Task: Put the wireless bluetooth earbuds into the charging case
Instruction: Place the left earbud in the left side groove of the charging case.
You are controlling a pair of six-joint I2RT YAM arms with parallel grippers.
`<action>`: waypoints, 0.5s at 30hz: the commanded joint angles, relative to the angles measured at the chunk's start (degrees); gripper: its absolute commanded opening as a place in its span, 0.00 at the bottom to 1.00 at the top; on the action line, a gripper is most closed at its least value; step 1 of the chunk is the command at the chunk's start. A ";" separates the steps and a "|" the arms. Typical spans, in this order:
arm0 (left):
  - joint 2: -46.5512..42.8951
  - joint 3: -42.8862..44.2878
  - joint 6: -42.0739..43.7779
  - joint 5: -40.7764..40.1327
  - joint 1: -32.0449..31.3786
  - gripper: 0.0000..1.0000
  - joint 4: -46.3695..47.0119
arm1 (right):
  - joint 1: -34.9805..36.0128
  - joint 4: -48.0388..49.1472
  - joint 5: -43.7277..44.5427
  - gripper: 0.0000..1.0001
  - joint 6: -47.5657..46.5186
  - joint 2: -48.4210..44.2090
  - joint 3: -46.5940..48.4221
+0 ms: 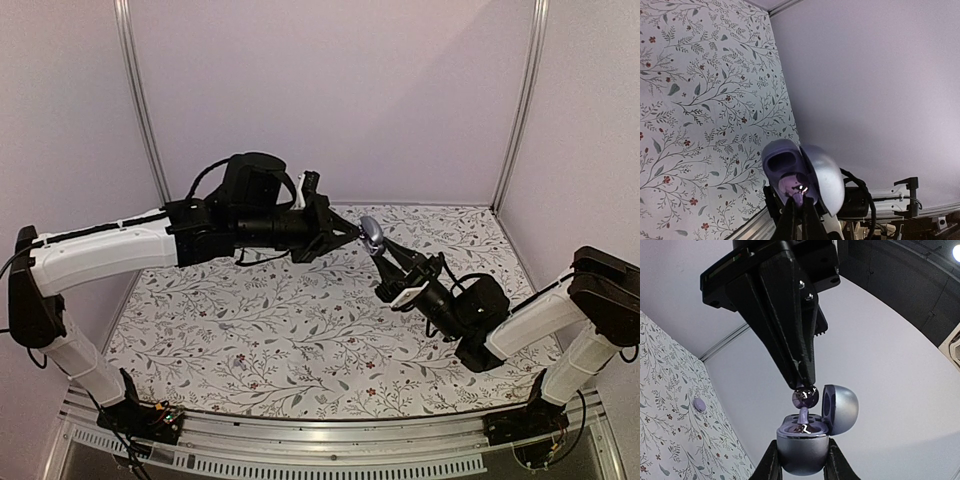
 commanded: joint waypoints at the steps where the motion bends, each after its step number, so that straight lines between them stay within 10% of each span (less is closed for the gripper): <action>1: -1.23 -1.46 -1.07 -0.30 0.70 0.00 2.67 | 0.74 15.55 -1.04 0.00 1.33 -1.36 -0.29; 15: -1.20 -3.63 -2.98 2.31 2.22 0.00 5.88 | 1.45 15.51 -2.08 0.00 1.75 -1.51 -0.91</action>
